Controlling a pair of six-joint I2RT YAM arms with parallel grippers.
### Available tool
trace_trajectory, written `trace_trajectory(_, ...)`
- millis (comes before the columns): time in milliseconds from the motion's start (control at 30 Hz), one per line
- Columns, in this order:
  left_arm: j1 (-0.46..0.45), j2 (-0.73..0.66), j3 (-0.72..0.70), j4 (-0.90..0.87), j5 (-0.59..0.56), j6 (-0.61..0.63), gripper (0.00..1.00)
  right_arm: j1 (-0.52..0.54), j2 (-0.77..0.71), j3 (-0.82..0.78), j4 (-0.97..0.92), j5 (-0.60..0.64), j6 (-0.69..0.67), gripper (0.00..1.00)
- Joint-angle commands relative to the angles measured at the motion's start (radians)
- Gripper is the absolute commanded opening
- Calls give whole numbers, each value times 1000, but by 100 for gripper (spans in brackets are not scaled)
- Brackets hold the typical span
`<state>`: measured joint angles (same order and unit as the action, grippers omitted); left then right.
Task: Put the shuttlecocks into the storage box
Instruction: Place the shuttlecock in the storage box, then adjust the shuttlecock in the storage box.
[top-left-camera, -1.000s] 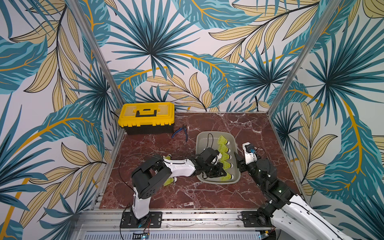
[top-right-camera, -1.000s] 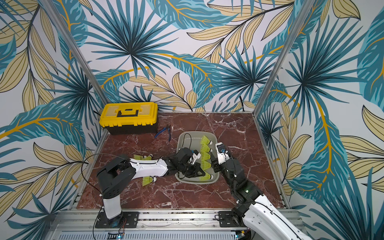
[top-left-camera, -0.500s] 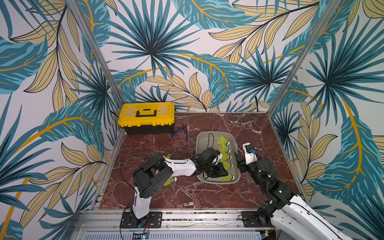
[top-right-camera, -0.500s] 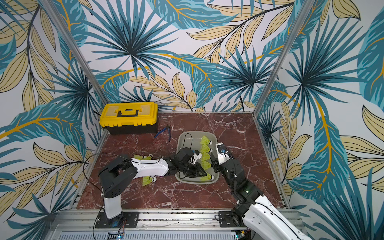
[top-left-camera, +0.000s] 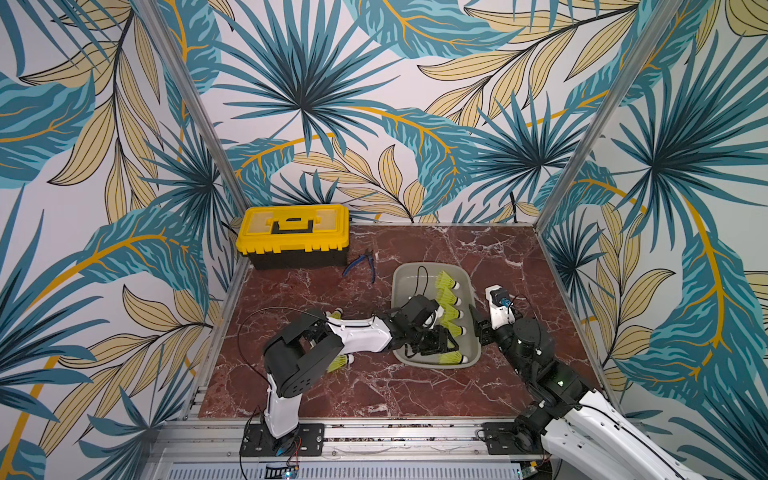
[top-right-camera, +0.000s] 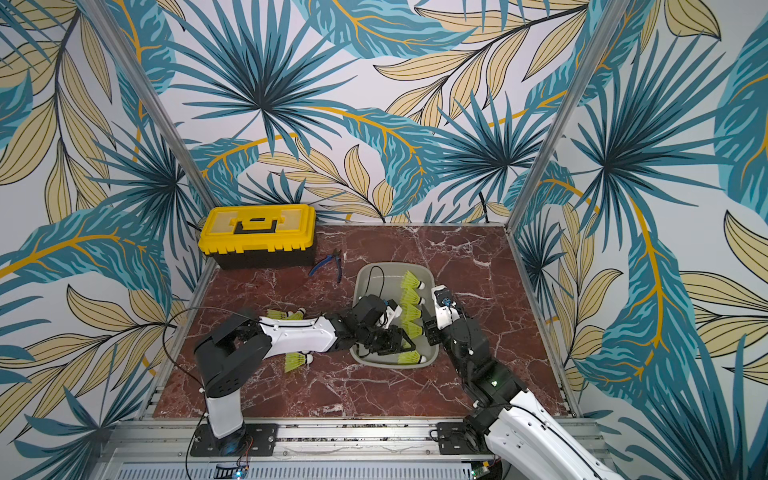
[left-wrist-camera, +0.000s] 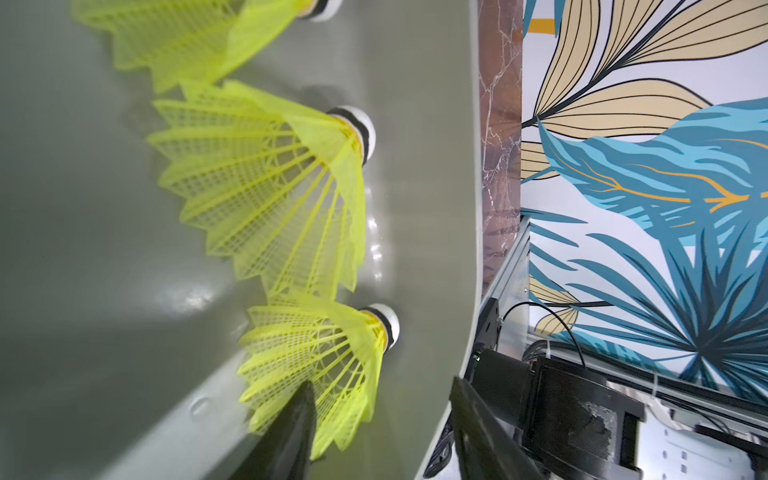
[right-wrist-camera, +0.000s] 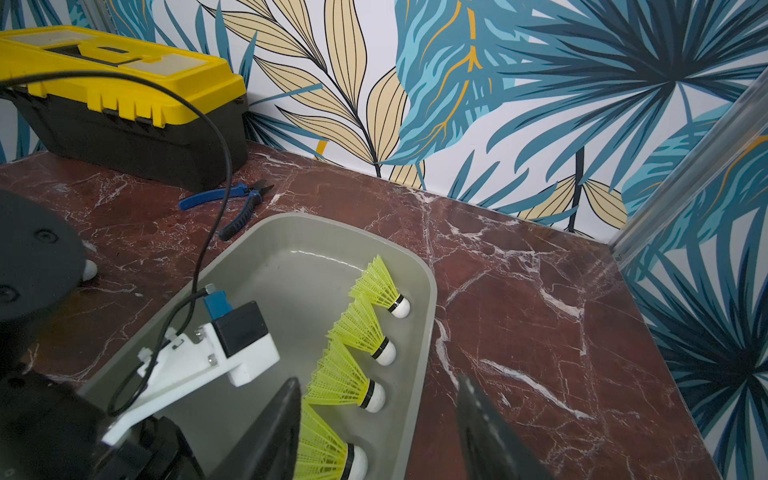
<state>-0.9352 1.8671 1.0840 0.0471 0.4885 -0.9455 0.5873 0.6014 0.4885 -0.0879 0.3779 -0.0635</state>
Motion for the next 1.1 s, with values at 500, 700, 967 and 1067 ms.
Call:
trace_trajectory(500, 35, -105, 1, -76, -24, 120, 50, 4, -11, -21, -12, 18, 5, 60)
trace_trajectory(700, 33, -68, 12, -96, 13, 130, 44, 3, -11, -22, -15, 18, 7, 60)
trace_trajectory(967, 26, -46, 13, -103, 63, 129, 41, 2, -11, -28, -10, 18, 10, 60)
trace_trajectory(1067, 22, -28, 14, -96, 83, 120, 37, 3, -11, -28, -10, 18, 10, 60)
